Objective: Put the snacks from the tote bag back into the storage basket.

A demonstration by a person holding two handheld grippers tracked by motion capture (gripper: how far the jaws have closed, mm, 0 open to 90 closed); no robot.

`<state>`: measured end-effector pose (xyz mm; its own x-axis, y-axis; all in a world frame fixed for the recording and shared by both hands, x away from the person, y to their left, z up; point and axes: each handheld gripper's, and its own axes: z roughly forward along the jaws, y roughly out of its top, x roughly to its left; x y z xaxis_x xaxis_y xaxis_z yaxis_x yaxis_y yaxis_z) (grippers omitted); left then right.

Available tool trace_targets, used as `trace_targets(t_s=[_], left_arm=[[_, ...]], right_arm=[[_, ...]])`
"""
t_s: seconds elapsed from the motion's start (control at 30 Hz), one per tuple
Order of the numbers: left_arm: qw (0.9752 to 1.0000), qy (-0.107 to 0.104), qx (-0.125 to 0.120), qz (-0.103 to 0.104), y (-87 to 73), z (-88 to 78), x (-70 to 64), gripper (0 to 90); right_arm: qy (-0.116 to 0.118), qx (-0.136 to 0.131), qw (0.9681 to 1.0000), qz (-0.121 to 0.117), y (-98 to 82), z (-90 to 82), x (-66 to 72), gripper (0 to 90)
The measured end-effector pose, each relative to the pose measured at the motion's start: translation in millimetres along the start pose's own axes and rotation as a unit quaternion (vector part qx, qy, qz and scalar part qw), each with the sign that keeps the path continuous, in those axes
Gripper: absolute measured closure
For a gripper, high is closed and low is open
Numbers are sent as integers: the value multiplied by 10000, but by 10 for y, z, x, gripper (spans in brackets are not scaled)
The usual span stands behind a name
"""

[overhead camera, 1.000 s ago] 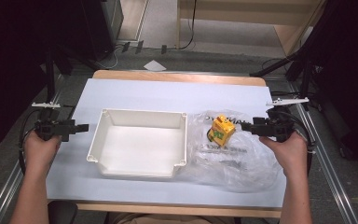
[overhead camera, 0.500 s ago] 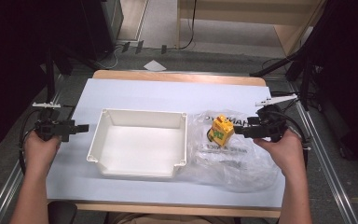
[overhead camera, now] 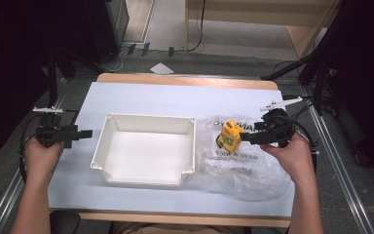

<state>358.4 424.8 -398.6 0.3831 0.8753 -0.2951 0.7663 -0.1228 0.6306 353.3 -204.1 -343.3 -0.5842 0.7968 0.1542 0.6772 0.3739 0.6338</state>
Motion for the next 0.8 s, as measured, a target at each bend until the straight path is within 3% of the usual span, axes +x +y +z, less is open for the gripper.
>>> trace_targets(t_s=[0.33, 0.5, 0.8], left_arm=[[10000, 28, -77, 36, -1, 3, -18, 152], [9999, 47, -142, 57, 2, -9, -26, 152], [9999, 52, -75, 76, -1, 11, -33, 152]], right_arm=[[63, 87, 9999, -87, 50, 66, 44, 273], [-49, 193, 9997, -133, 49, 120, 45, 269], [15, 298, 9993, -203, 82, 227, 94, 262]])
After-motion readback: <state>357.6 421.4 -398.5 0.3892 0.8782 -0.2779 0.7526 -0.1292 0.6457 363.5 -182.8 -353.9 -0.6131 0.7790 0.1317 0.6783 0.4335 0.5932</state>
